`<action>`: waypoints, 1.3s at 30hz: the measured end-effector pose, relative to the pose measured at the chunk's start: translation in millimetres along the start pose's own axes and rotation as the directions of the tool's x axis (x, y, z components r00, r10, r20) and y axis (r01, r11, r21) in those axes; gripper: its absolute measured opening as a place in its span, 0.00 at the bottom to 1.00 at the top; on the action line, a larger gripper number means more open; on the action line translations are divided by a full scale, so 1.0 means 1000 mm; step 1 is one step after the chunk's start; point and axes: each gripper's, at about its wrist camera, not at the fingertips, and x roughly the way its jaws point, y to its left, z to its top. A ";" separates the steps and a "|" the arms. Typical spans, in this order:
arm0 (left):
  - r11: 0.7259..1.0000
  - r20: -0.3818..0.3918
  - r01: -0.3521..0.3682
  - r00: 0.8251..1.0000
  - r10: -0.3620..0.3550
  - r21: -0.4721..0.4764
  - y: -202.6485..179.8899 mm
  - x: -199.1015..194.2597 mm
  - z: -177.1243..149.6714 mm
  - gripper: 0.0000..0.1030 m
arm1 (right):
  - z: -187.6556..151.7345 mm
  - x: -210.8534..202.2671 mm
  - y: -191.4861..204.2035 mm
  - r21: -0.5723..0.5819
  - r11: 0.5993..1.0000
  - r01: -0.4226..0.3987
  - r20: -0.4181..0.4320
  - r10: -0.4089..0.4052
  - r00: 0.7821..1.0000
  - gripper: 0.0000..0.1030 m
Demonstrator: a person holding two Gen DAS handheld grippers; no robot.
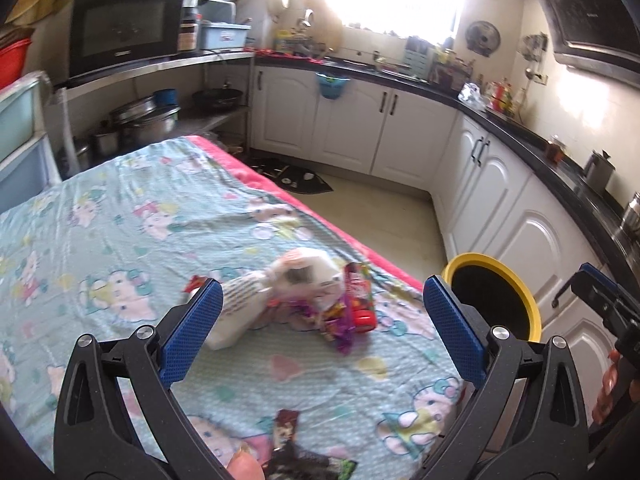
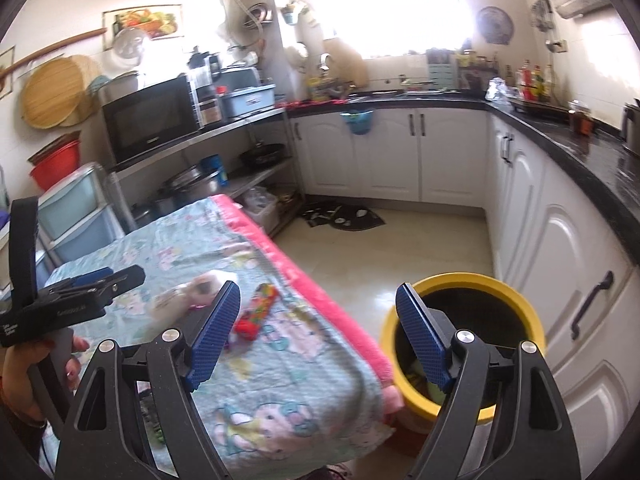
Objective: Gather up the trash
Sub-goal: 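Move both grippers back over the remaining trash on the sheet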
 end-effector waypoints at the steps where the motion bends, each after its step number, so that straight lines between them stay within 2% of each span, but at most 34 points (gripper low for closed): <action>1: 1.000 0.004 -0.007 1.000 0.007 -0.010 0.006 -0.003 -0.001 0.90 | 0.000 0.001 0.006 -0.009 1.000 -0.010 -0.004 0.010 1.000 0.75; 11: 0.994 -0.001 -0.079 0.997 0.080 -0.077 0.054 -0.015 -0.013 0.90 | -0.006 0.019 0.054 -0.100 0.989 -0.106 -0.061 0.100 0.993 0.75; 24: 0.980 -0.040 -0.146 0.989 0.142 -0.132 0.098 -0.017 -0.031 0.90 | -0.017 0.052 0.098 -0.185 0.963 -0.194 -0.138 0.170 0.976 0.75; 32: 0.972 -0.102 -0.139 0.987 0.121 -0.190 0.119 0.003 -0.046 0.90 | -0.027 0.094 0.108 -0.251 0.946 -0.205 -0.215 0.152 0.965 0.75; 39: 0.963 -0.151 -0.067 0.988 0.027 -0.261 0.127 0.033 -0.054 0.90 | -0.034 0.136 0.108 -0.268 0.939 -0.214 -0.285 0.135 0.949 0.75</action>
